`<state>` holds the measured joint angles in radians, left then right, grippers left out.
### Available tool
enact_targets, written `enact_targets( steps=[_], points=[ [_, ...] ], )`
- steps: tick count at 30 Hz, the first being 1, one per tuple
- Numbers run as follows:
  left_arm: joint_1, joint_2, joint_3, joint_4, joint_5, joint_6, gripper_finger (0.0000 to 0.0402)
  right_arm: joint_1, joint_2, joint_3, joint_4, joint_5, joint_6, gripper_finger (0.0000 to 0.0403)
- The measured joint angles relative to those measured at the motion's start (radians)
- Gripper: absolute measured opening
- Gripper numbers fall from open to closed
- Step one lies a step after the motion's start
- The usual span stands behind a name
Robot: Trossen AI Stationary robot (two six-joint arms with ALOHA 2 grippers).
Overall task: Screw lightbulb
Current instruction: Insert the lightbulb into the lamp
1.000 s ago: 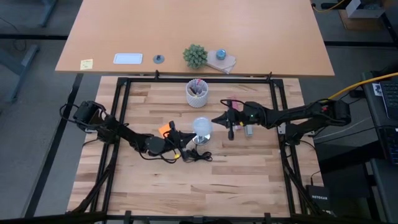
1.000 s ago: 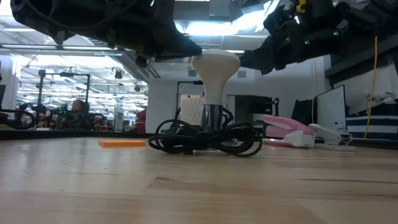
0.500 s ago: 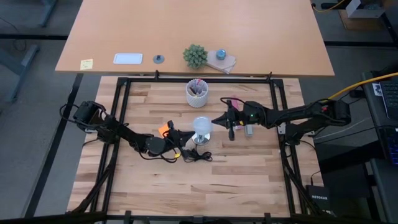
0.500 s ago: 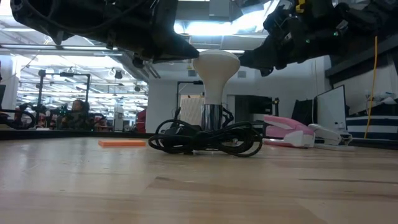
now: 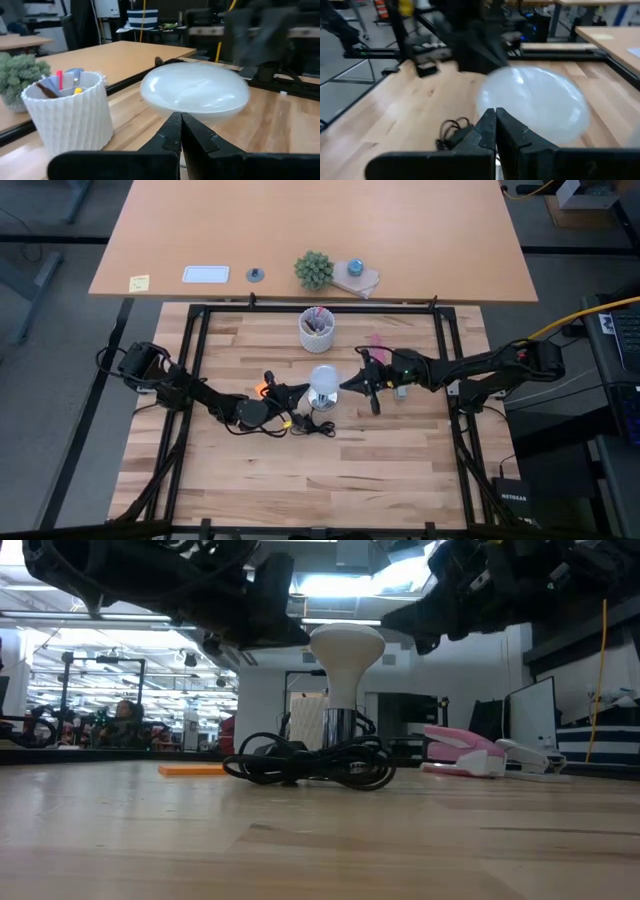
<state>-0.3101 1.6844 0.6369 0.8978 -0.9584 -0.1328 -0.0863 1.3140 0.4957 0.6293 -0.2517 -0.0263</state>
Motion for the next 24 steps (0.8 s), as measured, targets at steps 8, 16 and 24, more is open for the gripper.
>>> enact_targets(
  steps=[8, 16, 24],
  points=[
    [0.022, 0.000, 0.000, -0.019, -0.032, -0.038, 0.0001, 0.043, -0.002, 0.000, 0.084, 0.037, -0.004, 0.0005],
    [-0.052, 0.000, 0.000, -0.018, -0.069, -0.037, 0.0001, 0.040, -0.054, 0.000, 0.084, 0.223, -0.081, 0.0005],
    [-0.101, 0.000, 0.000, -0.018, -0.009, -0.074, 0.0001, -0.069, -0.100, 0.000, 0.071, 0.230, -0.131, 0.0005]
  ],
)
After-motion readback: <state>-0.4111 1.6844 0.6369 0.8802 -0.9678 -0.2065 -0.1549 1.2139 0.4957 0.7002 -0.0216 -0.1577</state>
